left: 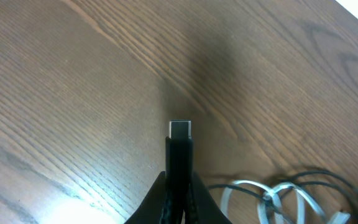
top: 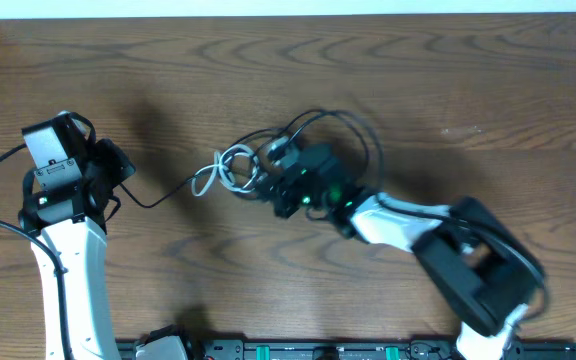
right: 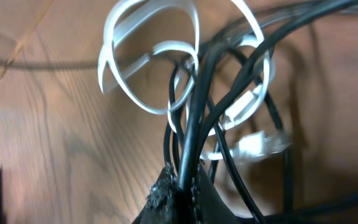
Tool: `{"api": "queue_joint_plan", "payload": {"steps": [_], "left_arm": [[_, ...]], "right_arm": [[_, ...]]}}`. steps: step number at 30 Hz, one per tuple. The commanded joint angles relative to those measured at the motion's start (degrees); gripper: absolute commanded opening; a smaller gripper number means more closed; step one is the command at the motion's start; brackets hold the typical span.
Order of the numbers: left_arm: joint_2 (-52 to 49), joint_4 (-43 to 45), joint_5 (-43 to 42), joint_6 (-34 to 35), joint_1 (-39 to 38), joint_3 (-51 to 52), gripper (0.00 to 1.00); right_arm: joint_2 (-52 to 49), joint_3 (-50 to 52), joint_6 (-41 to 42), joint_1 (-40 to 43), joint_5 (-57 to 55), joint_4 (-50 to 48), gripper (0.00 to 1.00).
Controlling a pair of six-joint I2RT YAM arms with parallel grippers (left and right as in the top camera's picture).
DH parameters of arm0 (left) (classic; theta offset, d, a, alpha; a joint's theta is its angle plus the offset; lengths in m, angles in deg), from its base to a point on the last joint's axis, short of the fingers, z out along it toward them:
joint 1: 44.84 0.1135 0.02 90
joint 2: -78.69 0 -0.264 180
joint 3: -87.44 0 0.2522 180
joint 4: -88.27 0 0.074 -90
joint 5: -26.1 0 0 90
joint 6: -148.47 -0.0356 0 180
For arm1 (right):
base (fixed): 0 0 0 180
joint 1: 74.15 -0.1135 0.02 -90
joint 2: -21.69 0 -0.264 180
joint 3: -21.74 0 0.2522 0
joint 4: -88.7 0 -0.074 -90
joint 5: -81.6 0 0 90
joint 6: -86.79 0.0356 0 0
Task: Untangle cables
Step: 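Grasp the black cable bundle with the right gripper at table center, then drag the bundle to the upper right with the right gripper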
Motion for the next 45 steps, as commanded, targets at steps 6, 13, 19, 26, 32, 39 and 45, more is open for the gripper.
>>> {"api": "queue_joint_plan", "payload": {"steps": [6,13,19,26,32,39,45], "left_arm": [[-0.2,-0.1,0.0,0.3,-0.2,-0.1,0.08],[-0.4,-0.1,8.2,-0.1,-0.2,-0.1,0.08],[-0.4,-0.1,20.9,-0.1,-0.2,-0.1,0.08],[-0.4,0.5,32.0,0.0,-0.2,-0.1,0.07],[-0.4,1.7,41.6,0.1,0.8,-0.1,0.08],[-0.4,2.5,45.9,3.0,7.1,-0.1,0.08],[-0.4,3.5,45.9,5.3,14.5,-0.1,0.08]], "right_arm": [[19.5,-0.7,-8.3,13.3,-8.5,14.5,0.01],[28.6,-0.7,-12.3,28.4,-10.6,24.0,0.01],[30.6,-0.7,-13.0,41.9,-6.8,26.8,0.01],[30.6,-0.7,-15.6,51.3,-5.0,29.3,0.01],[30.6,-0.7,-16.1,54.2,-5.2,29.2,0.01],[30.6,-0.7,-16.1,56.7,-5.1,29.4,0.01],[30.6,-0.7,-16.1,56.7,-4.0,30.2,0.01]]}}
